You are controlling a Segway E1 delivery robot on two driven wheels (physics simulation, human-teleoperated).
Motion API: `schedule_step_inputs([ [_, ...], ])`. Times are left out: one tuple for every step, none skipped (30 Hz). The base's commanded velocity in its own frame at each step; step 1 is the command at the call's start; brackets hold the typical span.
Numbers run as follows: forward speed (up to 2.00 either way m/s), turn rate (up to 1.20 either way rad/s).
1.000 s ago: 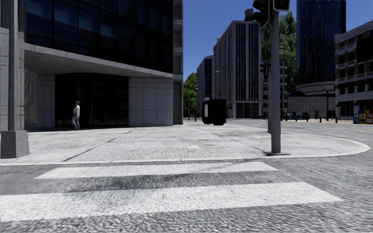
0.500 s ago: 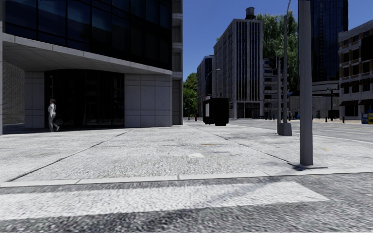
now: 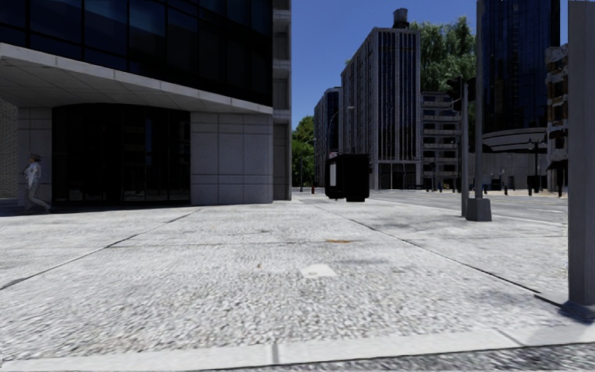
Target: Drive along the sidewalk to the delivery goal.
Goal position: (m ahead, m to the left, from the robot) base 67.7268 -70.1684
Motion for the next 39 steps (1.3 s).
schedule_step_inputs([
  [2.0,0.0],
  [2.0,0.0],
  [2.0,0.0],
  [2.0,0.0],
  [2.0,0.0],
  [2.0,0.0],
  [2.0,-0.01],
  [2.0,-0.05],
  [2.0,-0.05],
  [2.0,-0.14],
  [2.0,-0.2],
  [2.0,-0.14],
  [2.0,-0.14],
  [2.0,0.0],
  [2.0,0.0],
  [2.0,0.0],
  [2.0,0.0],
  [2.0,0.0],
  [2.0,0.0],
  [2.0,0.0],
  [2.0,0.0],
  [2.0,0.0],
  [2.0,0.0],
  [2.0,0.0],
  [2.0,0.0],
  [2.0,0.0],
  [2.0,0.0],
  [2.0,0.0],
  [2.0,-0.01],
  [2.0,-0.01],
  [2.0,-0.11],
  [2.0,-0.19],
  [2.0,-0.19],
  [2.0,-0.22],
  [2.0,-0.2],
  [2.0,-0.1],
  [2.0,-0.1],
  [2.0,-0.01],
  [2.0,0.0],
])
